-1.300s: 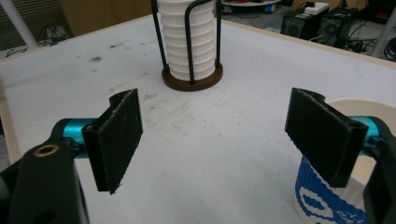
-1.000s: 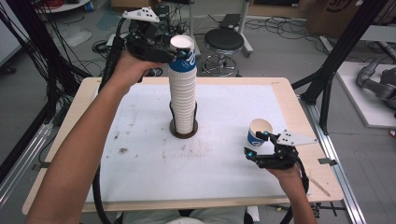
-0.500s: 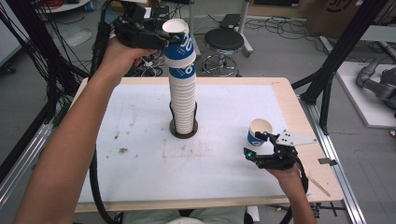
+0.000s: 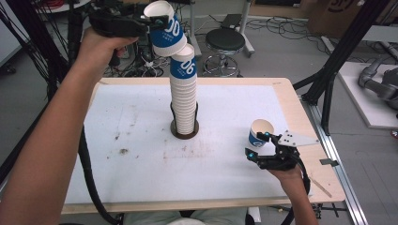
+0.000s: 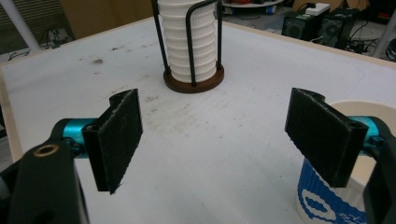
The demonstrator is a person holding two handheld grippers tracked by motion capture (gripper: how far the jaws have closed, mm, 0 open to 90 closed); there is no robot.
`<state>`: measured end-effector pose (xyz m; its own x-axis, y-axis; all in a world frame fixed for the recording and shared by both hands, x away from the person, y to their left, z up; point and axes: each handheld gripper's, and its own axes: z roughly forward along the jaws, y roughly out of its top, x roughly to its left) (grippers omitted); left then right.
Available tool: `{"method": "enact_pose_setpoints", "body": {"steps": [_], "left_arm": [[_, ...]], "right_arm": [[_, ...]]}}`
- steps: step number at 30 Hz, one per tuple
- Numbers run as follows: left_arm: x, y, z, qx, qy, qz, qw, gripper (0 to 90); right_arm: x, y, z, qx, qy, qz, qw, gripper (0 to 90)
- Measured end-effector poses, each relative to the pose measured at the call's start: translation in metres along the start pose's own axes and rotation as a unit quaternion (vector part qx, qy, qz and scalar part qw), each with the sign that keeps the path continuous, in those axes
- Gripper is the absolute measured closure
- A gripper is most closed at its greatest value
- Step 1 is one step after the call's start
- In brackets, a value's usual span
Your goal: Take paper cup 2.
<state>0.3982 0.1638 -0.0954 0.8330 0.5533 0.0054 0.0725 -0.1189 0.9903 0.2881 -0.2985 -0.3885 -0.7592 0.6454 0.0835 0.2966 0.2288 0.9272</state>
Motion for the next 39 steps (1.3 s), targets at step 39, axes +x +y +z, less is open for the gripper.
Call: {"method": "enact_pose_setpoints", "body": {"steps": [39], "left_arm": [[-0.011, -0.157, -0.071, 0.020, -0.025, -0.008, 0.9995, 30.6]], "right_arm": [[0.003, 0.000, 0.006, 0.005, 0.007, -0.003, 1.0000, 19.5]]}}
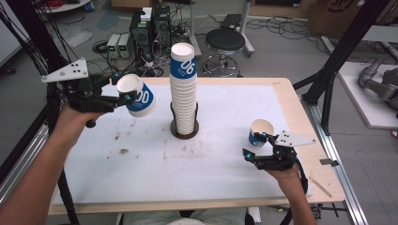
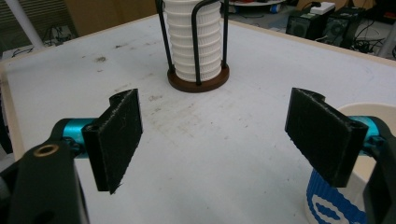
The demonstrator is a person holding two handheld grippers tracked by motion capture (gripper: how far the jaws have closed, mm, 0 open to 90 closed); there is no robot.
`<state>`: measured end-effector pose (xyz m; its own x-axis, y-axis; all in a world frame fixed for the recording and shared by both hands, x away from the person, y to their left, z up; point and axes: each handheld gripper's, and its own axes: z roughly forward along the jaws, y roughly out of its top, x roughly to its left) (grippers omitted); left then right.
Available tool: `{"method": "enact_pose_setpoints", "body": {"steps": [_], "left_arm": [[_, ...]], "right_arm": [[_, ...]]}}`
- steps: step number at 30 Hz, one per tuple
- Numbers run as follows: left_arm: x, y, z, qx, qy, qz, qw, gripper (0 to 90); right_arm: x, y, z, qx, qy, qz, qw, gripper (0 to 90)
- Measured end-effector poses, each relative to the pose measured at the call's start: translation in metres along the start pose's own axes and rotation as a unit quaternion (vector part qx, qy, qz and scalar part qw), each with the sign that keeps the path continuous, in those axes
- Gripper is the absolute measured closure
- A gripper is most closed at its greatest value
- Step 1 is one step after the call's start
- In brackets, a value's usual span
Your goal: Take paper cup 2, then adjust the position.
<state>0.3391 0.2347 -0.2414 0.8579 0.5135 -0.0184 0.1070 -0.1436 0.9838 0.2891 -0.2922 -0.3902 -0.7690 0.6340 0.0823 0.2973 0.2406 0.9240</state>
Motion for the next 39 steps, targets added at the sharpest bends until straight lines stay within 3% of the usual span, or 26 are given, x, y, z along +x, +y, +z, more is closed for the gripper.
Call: {"method": "enact_pose_setpoints", "body": {"steps": [9, 13, 20, 30, 39], "left_arm": [[-0.016, -0.042, 0.008, 0.011, 0.004, 0.007, 0.9999, 30.5], [-0.027, -0.059, 0.018, 0.021, -0.010, 0.010, 0.9997, 30.4], [-0.035, -0.087, 0.032, 0.030, -0.022, -0.007, 0.9993, 30.5], [-0.038, -0.095, 0.038, 0.030, -0.030, -0.006, 0.9991, 30.4], [-0.039, -0.101, 0.041, 0.029, -0.035, -0.009, 0.9989, 30.4]], "right_arm": [[0.000, -0.001, 0.004, 0.003, 0.000, 0.003, 1.0000, 19.5], [0.000, -0.001, 0.006, 0.005, 0.000, 0.005, 1.0000, 19.5], [0.000, 0.000, 0.011, 0.005, 0.002, 0.002, 1.0000, 19.4], [0.003, -0.001, 0.016, 0.015, 0.009, 0.002, 0.9999, 19.4], [0.005, -0.001, 0.017, 0.005, 0.021, 0.004, 0.9998, 19.4]]}}
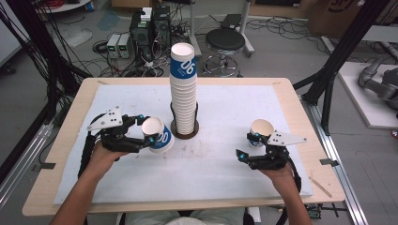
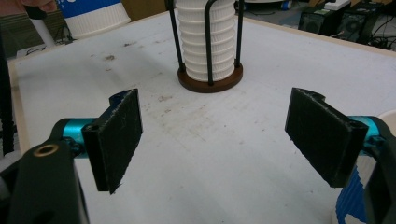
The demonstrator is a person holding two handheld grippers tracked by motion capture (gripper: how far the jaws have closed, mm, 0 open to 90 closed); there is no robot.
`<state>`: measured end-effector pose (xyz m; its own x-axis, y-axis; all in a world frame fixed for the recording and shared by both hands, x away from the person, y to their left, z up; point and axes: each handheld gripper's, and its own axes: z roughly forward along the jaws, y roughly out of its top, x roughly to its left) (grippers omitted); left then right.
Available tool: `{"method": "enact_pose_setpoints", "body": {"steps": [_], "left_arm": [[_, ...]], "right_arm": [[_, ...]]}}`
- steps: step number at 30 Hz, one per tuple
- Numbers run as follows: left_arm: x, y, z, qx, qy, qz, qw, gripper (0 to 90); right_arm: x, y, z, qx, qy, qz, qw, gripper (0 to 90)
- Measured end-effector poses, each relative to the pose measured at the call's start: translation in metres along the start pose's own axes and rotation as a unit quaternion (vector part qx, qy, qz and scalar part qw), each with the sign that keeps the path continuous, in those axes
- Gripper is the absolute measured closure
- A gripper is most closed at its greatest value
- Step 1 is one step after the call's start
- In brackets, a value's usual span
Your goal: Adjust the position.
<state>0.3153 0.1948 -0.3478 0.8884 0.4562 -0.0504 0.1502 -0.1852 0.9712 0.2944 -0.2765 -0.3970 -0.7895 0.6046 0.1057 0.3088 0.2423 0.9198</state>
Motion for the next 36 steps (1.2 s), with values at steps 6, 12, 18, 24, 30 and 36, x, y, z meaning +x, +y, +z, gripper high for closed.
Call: {"method": "enact_pose_setpoints", "body": {"steps": [6, 12, 18, 24, 30, 36], "left_arm": [[-0.004, -0.001, 0.004, -0.005, -0.011, -0.001, 0.9999, 30.4], [-0.006, -0.005, 0.009, -0.019, -0.035, -0.009, 0.9992, 30.3], [-0.012, -0.008, 0.018, -0.014, -0.050, -0.002, 0.9987, 30.3], [-0.018, -0.009, 0.026, -0.016, -0.071, 0.004, 0.9973, 30.3], [-0.023, -0.008, 0.033, -0.024, -0.090, 0.005, 0.9957, 30.3], [-0.028, -0.007, 0.040, -0.030, -0.110, 0.003, 0.9935, 30.3]], "right_arm": [[0.004, 0.002, -0.001, -0.013, 0.005, -0.010, 0.9999, 19.4], [0.006, 0.003, 0.007, -0.002, 0.038, -0.012, 0.9992, 19.4], [0.015, 0.007, 0.016, 0.009, 0.065, -0.033, 0.9973, 19.4], [0.026, 0.013, 0.028, 0.007, 0.092, -0.041, 0.9949, 19.4], [0.036, 0.020, 0.044, 0.008, 0.125, -0.057, 0.9905, 19.4], [0.046, 0.024, 0.057, 0.010, 0.156, -0.063, 0.9857, 19.4]]}}
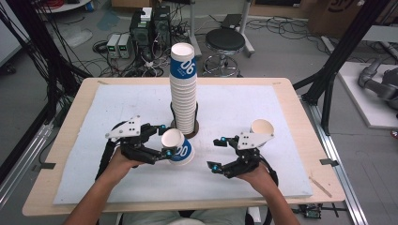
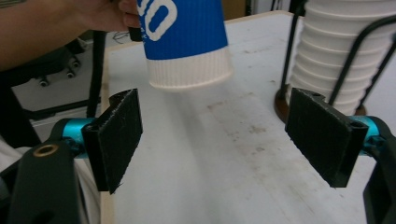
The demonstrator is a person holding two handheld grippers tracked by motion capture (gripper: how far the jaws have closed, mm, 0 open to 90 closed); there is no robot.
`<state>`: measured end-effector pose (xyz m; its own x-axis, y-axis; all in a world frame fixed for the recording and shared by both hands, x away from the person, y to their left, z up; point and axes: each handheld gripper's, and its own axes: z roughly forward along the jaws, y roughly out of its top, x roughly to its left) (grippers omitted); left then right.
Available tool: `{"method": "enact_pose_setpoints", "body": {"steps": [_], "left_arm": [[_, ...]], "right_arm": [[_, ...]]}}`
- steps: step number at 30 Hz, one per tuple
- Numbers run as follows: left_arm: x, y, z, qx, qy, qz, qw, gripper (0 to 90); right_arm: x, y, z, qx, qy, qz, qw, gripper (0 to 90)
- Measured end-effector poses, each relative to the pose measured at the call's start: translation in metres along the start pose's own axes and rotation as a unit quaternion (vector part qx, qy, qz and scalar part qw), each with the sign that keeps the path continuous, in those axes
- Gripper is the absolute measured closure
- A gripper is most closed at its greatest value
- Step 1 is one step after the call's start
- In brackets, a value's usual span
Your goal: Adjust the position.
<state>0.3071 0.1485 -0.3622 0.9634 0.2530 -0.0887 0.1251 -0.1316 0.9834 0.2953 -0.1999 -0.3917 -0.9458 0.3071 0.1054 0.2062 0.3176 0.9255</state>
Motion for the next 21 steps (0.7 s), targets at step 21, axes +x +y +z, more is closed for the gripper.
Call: {"method": "enact_pose_setpoints", "body": {"steps": [21], "left_arm": [[-0.010, 0.003, 0.015, -0.006, -0.044, 0.019, 0.9988, 30.5]], "right_arm": [[0.007, 0.014, 0.033, 0.017, 0.047, -0.026, 0.9984, 19.4]]}}
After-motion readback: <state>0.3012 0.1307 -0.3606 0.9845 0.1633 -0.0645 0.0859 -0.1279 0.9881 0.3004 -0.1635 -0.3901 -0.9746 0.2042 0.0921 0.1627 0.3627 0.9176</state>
